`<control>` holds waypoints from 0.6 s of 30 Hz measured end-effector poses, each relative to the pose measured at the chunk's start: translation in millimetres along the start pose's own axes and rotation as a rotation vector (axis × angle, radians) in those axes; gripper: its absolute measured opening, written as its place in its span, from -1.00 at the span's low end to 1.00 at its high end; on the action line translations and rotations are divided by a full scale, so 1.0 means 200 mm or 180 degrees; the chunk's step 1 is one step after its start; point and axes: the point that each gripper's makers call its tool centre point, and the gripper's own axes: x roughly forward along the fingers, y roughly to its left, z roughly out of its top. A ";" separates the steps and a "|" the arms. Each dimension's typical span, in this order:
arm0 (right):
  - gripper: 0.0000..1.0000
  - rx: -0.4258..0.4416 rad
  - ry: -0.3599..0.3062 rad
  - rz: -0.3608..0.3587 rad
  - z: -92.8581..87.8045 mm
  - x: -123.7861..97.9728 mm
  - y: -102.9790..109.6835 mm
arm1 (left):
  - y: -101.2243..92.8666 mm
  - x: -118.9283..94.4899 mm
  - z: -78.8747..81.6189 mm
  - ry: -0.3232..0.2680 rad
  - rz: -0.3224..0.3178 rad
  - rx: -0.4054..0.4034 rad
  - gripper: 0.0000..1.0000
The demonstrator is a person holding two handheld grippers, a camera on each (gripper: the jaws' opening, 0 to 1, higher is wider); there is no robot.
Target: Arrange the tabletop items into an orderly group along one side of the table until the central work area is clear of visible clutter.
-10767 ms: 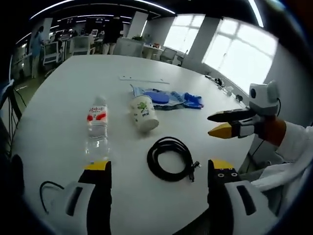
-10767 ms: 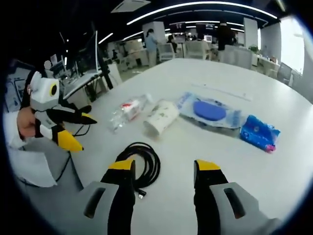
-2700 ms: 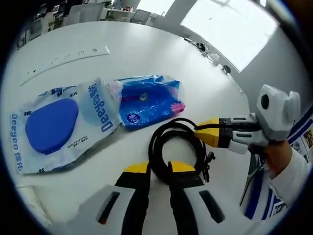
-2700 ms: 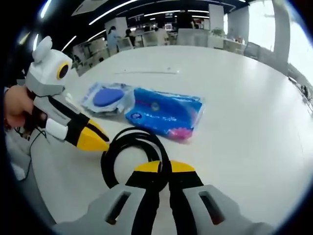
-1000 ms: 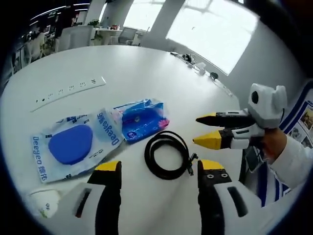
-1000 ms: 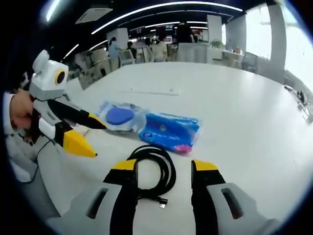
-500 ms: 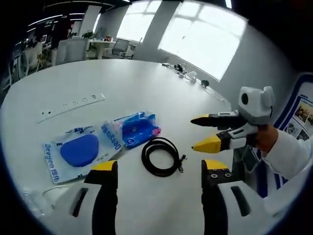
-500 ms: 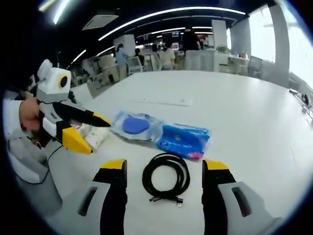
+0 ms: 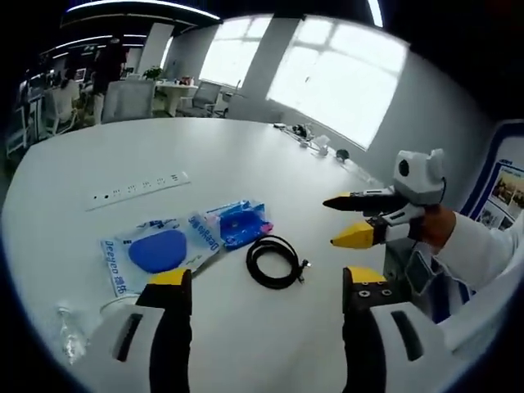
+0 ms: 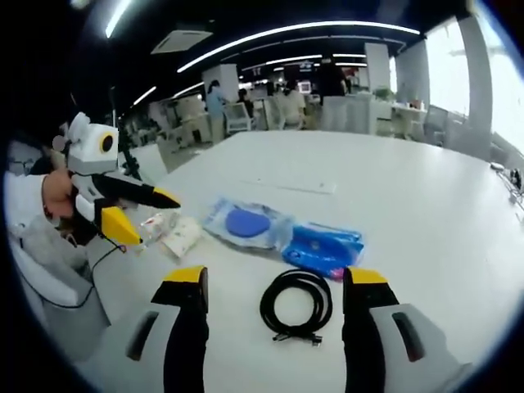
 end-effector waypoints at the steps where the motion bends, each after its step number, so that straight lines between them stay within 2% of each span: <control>1: 0.31 -0.0005 0.0001 0.0007 0.00 0.00 0.01 | 0.00 -0.03 0.00 -0.0010 0.0007 0.0009 0.55; 18: 0.34 -0.0139 -0.0113 0.0177 0.11 -0.05 0.23 | 0.12 -0.49 0.04 -0.0400 0.0223 -0.0032 0.61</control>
